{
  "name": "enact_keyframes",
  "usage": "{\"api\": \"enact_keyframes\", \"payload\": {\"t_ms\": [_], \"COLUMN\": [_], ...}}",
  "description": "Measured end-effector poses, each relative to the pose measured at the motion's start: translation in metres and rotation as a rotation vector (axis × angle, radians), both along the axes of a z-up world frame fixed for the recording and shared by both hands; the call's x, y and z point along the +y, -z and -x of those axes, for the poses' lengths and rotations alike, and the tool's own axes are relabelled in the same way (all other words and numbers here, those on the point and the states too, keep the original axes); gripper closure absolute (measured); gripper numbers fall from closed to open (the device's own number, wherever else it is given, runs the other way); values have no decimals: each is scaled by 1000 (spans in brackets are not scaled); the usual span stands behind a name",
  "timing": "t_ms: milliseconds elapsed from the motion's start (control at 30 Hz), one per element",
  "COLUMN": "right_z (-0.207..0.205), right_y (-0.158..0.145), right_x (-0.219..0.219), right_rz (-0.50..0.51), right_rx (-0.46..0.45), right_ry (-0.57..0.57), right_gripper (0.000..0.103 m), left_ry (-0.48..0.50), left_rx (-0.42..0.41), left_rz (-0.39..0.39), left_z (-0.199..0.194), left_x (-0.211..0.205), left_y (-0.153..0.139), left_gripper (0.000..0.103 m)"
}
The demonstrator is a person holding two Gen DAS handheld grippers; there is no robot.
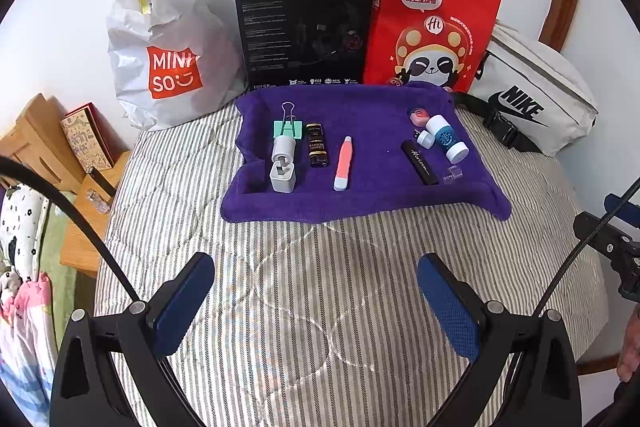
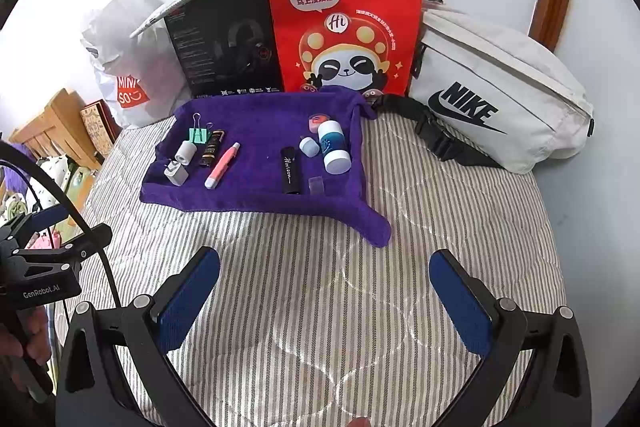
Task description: Organize rigid objects
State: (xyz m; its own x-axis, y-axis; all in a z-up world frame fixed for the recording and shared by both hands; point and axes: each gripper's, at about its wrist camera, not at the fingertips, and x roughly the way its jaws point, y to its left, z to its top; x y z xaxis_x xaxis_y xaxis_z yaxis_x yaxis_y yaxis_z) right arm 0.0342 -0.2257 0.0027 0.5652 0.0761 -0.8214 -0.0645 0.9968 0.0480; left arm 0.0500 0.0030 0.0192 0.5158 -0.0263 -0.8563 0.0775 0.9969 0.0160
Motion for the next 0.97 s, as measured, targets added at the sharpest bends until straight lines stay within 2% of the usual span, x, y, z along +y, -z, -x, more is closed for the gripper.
{"api": "enact_keyframes", "payload": {"t_ms": [967], "right_z": [-1], "right_y": [2], "right_x": [-6], "right_rz": [14], "right_rx": [-1], "right_ry": [20], "right_gripper": [0], "left_ry": [12], "left_rx": [-33], "left_rz": [-17], "left_z": [5], "left_x": [-7], "left_y": [-7], "left_gripper": [1]}}
